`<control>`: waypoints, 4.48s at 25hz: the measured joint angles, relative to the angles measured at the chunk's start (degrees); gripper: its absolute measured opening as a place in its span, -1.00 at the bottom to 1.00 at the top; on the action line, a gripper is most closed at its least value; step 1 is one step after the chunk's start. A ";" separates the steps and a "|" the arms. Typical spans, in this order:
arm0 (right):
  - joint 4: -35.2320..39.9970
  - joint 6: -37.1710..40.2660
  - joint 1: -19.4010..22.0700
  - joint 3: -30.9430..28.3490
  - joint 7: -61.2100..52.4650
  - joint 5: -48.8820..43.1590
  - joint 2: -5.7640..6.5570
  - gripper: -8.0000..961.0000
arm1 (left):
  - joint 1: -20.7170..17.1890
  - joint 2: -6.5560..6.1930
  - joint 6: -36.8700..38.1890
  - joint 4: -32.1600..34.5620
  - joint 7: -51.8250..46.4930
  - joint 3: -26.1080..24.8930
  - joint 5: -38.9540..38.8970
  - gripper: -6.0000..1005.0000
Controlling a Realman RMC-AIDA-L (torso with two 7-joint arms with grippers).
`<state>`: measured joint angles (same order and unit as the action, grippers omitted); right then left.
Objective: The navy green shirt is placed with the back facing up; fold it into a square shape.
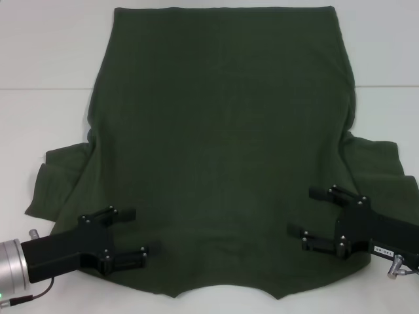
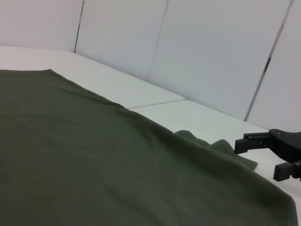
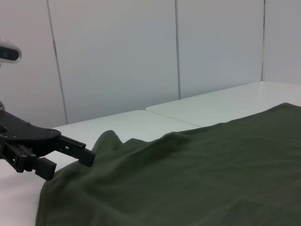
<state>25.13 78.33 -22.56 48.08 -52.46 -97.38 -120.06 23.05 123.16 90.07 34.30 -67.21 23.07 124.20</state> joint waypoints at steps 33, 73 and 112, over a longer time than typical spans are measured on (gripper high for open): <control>-1.62 -1.81 -1.65 1.66 -0.10 0.01 -0.08 0.93 | 6.05 -7.02 -17.00 6.75 -31.98 -5.46 3.73 0.79; -1.66 -2.43 -2.11 2.19 -0.37 0.00 0.00 0.93 | 6.13 -4.51 -26.16 4.07 -29.88 1.01 8.11 0.66; -1.75 -2.70 -2.23 2.28 -0.36 0.00 -0.09 0.93 | 5.06 -4.90 -25.57 9.46 -30.47 0.50 8.00 -0.96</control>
<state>23.37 75.63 -24.79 50.36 -52.82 -97.38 -120.14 28.11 118.25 64.50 43.76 -97.68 23.57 132.20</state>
